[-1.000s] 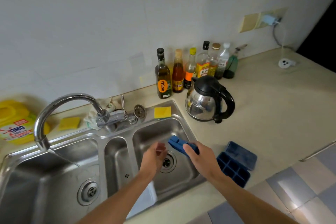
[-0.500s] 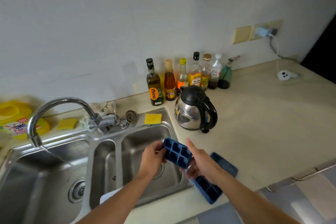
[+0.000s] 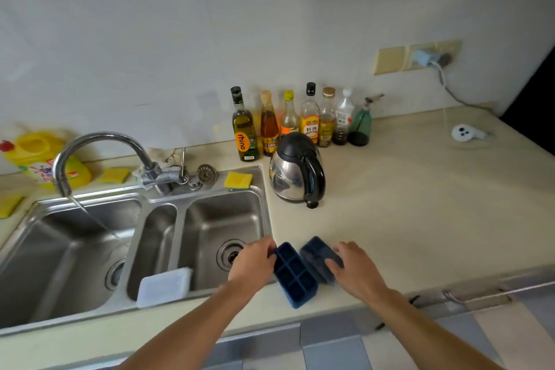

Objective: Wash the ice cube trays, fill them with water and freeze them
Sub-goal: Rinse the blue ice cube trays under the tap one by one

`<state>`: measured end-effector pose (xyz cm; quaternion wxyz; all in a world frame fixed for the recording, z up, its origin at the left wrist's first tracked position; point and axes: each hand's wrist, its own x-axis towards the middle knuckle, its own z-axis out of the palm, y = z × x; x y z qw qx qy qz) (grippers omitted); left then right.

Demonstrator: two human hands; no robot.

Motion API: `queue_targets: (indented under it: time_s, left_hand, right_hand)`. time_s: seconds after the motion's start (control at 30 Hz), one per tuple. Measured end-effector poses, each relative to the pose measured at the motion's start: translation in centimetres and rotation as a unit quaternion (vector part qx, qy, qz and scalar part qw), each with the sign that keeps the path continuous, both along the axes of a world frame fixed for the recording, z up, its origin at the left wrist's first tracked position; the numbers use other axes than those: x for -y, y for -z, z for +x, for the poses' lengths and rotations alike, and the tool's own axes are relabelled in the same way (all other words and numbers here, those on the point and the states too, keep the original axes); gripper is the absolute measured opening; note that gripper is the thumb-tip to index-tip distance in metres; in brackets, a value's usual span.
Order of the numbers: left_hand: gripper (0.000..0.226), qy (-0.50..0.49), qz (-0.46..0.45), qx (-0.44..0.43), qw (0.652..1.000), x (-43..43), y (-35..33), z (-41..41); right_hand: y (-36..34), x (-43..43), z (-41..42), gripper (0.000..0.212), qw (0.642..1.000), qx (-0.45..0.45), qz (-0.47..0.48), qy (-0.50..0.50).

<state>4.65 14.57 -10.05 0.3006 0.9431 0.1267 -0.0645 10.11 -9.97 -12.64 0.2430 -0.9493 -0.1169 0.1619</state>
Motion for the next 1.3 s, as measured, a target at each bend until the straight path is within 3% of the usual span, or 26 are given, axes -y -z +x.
queue_targets:
  time_s: [0.13, 0.47, 0.57, 0.73, 0.93, 1.03, 1.13, 1.3]
  left_hand:
    - [0.012, -0.018, 0.044, 0.025, 0.999, 1.0, 0.3, -0.2]
    - [0.014, -0.012, 0.047, 0.027, 0.998, 1.1, 3.2, 0.0]
    - [0.014, -0.010, 0.026, 0.026, 0.999, 1.0, 3.7, 0.0]
    - [0.016, 0.000, -0.066, -0.009, 0.998, -0.5, 3.6, 0.7]
    - [0.033, -0.086, -0.167, -0.028, 0.982, -4.9, 1.8, 1.2]
    - [0.040, -0.170, -0.277, -0.005, 0.946, -8.5, 0.2, 1.7]
    - [0.051, -0.219, -0.405, 0.005, 0.888, -13.0, -1.4, 1.6]
    - [0.063, -0.313, -0.541, 0.032, 0.780, -20.7, -2.5, 0.2]
  right_hand:
    - [0.9, 0.6, -1.0, 0.048, 0.999, -0.012, -0.030, -0.024]
    - [2.3, -0.3, -0.9, 0.079, 0.997, -0.026, -0.046, -0.059]
    - [2.9, -0.7, -0.6, 0.076, 0.996, -0.032, -0.051, -0.068]
    - [1.0, -1.2, 1.3, 0.072, 0.999, -0.053, 0.012, -0.001]
    - [-4.7, -6.9, 3.1, 0.070, 0.994, -0.049, 0.099, -0.002]
    - [-7.3, -12.5, 3.1, 0.072, 0.988, -0.048, 0.142, -0.035]
    - [-8.8, -19.1, 2.5, 0.075, 0.982, -0.045, 0.166, -0.073]
    - [-9.4, -30.0, 0.7, 0.072, 0.970, -0.078, 0.195, -0.120]
